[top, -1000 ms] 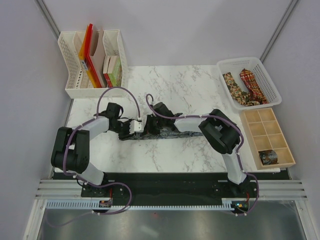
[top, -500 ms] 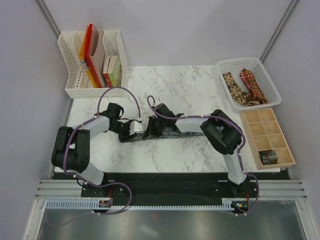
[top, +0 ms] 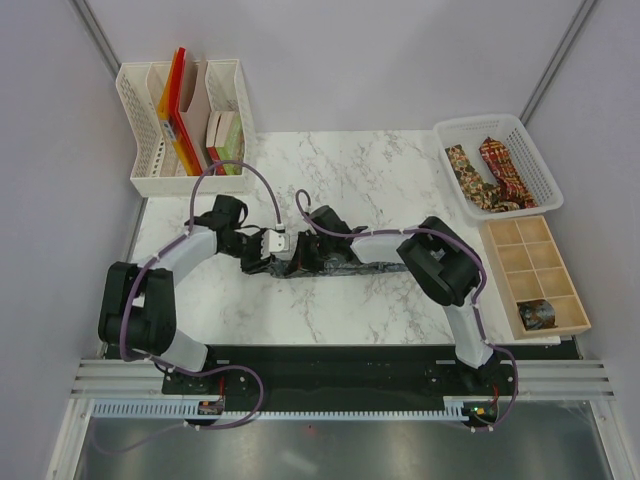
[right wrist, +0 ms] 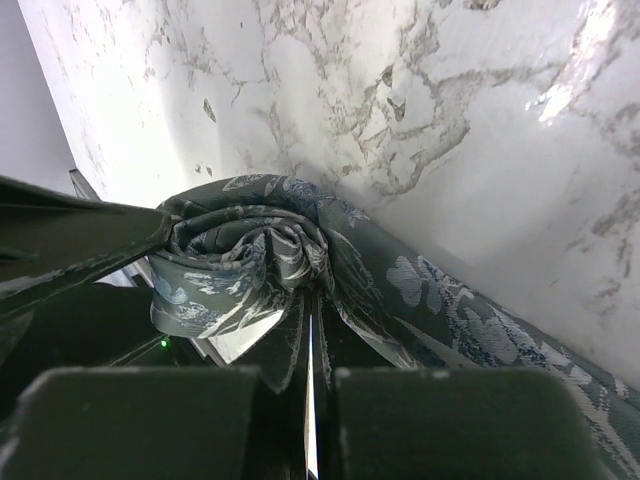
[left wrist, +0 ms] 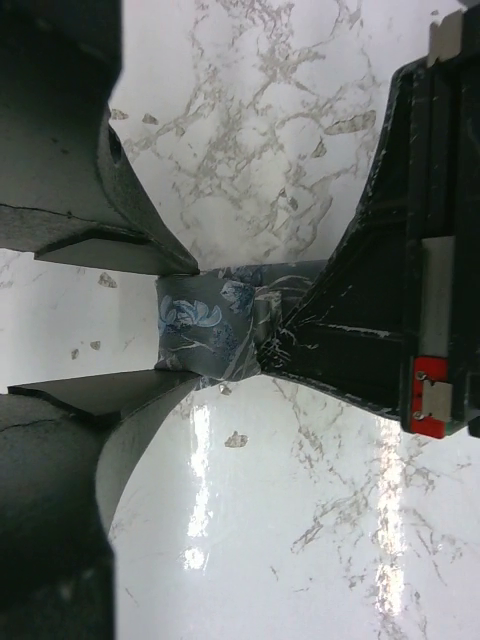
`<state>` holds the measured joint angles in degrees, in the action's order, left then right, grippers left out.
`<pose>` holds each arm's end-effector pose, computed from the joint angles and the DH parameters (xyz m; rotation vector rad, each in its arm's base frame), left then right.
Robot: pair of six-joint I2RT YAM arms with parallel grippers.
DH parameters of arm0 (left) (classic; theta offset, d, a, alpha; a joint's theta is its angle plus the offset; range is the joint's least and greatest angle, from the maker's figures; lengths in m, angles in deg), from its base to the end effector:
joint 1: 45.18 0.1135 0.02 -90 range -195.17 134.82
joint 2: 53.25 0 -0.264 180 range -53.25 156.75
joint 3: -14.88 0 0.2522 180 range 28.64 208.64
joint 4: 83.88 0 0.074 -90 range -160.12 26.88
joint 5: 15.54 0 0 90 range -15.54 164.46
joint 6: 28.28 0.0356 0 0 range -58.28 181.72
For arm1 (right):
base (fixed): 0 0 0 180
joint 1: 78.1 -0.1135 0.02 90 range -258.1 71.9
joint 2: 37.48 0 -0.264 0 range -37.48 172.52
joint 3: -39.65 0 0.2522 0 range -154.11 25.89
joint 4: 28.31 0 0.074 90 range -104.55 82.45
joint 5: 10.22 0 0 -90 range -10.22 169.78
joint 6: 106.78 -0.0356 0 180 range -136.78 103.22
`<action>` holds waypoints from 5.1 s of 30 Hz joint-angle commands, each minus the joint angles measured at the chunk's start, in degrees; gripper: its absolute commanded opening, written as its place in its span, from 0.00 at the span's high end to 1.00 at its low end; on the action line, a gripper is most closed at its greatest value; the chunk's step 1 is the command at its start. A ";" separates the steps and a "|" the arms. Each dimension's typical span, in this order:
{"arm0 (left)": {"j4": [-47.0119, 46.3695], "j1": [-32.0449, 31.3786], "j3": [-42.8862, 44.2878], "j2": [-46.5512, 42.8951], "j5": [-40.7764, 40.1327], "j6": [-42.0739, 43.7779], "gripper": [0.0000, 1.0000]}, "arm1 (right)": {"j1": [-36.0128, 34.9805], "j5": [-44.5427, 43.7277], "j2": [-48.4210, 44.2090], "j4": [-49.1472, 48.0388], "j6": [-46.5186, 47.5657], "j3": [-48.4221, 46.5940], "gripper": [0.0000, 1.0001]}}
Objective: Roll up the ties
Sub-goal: Roll the tie at the center of the board.
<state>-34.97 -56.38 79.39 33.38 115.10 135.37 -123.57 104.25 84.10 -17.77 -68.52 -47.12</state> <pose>0.2613 -0.0754 0.1866 1.7600 1.7017 -0.5621 0.2981 0.3241 0.1187 -0.0915 2.6839 1.2075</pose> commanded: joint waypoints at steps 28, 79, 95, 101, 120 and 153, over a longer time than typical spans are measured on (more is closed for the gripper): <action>2.90 -7.26 9.81 17.61 -11.11 -9.05 0.58 | 5.83 8.04 -7.22 -8.91 -4.95 7.45 0.80; 11.07 -3.30 6.74 13.74 -9.88 -5.71 0.62 | -0.49 4.63 1.02 -34.22 -22.17 8.77 0.56; 11.25 -3.30 6.74 13.74 -9.62 -4.83 0.62 | -1.37 3.22 5.07 -34.48 -23.49 7.10 0.58; 11.25 -3.21 6.57 13.04 -9.09 -4.74 0.57 | -1.55 2.43 6.83 -34.66 -24.02 6.92 0.83; 12.39 5.66 4.19 2.93 -0.39 5.80 0.26 | 0.12 -0.03 6.21 -18.85 -16.20 7.45 1.00; 2.02 -6.98 5.24 7.32 -3.37 -8.08 0.52 | 1.00 0.75 4.90 -15.49 -12.67 9.03 1.00</action>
<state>-30.46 -60.31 83.08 39.70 110.53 131.91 -122.81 108.57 88.08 -39.28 -82.95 -40.41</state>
